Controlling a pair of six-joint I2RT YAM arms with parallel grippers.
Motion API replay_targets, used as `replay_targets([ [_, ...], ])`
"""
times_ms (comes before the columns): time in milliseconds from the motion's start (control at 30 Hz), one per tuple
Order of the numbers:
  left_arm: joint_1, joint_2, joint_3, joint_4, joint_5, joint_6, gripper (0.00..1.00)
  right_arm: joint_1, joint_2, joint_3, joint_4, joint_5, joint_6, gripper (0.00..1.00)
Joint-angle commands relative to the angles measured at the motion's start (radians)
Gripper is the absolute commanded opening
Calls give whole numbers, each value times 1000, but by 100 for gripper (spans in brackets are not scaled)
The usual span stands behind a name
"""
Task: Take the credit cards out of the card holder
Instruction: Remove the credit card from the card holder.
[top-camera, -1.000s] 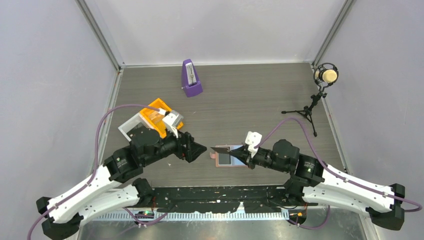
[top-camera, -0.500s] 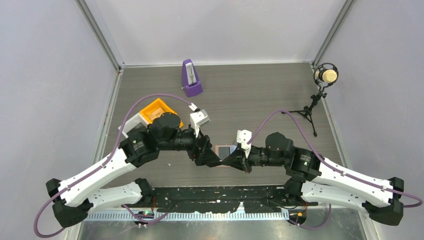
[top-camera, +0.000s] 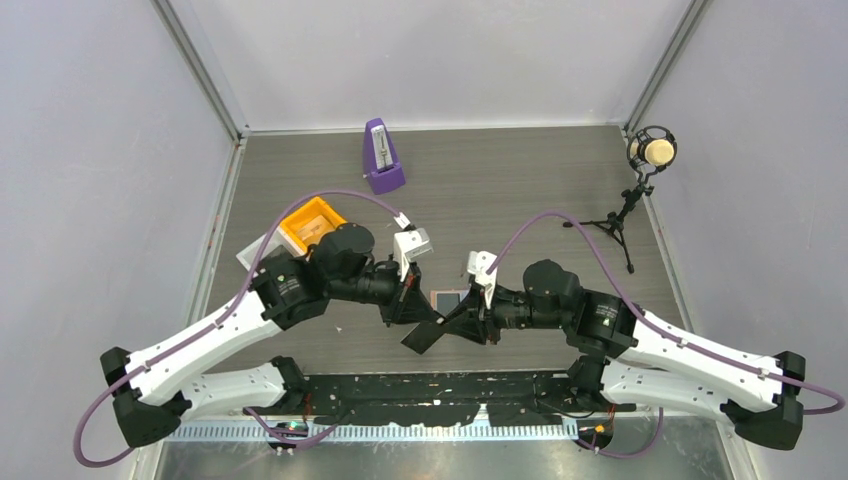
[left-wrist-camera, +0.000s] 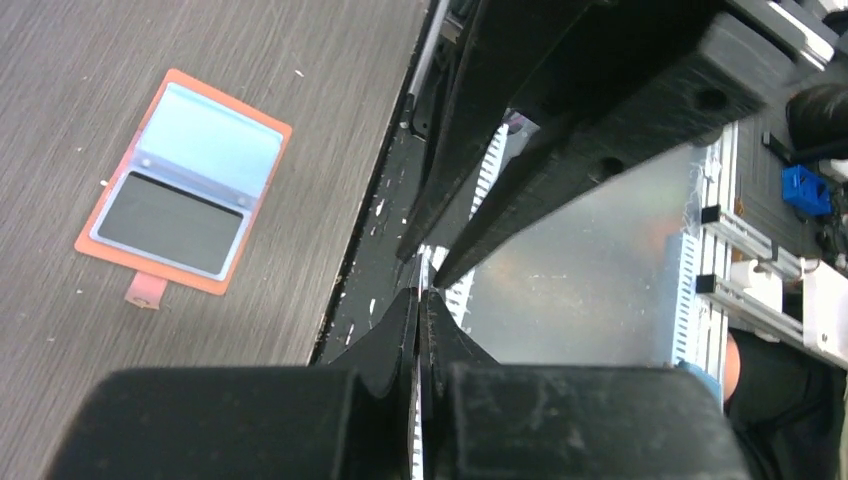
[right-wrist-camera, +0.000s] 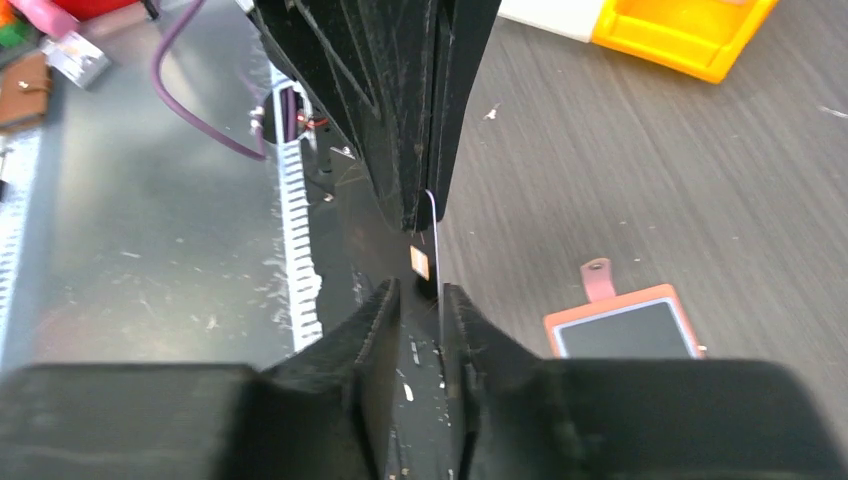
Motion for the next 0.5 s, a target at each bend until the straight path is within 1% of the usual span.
replay_targets([
  [0,7,-44,29,37,-114,-45,0,-16,-18,36,16,86,44,44],
  [33,12,-55,21,56,-145,-63,0,-29,-28,29,23,108,47,49],
  [67,19,-65,12,79,-180,-108,0,-36,-34,10,46,112,54,57],
  [100,24,-74,-8,111,-210,-146,0,-53,-50,-2,61,110,59,60],
  [133,28,-84,-27,145,-231,-178,0,-61,-70,-29,100,104,71,67],
  [200,29,-111,-80,243,-263,-241,0,-93,-106,-75,172,80,104,74],
  [233,29,-128,-113,309,-269,-271,0,-102,-118,-104,194,58,119,76],
  [267,29,-148,-153,380,-280,-303,0,-121,-140,-117,238,51,151,80],
  [333,29,-187,-222,507,-311,-359,0,-149,-164,-152,282,38,212,84],
  [467,29,-247,-312,704,-348,-426,0,-183,-170,-182,368,15,310,83],
])
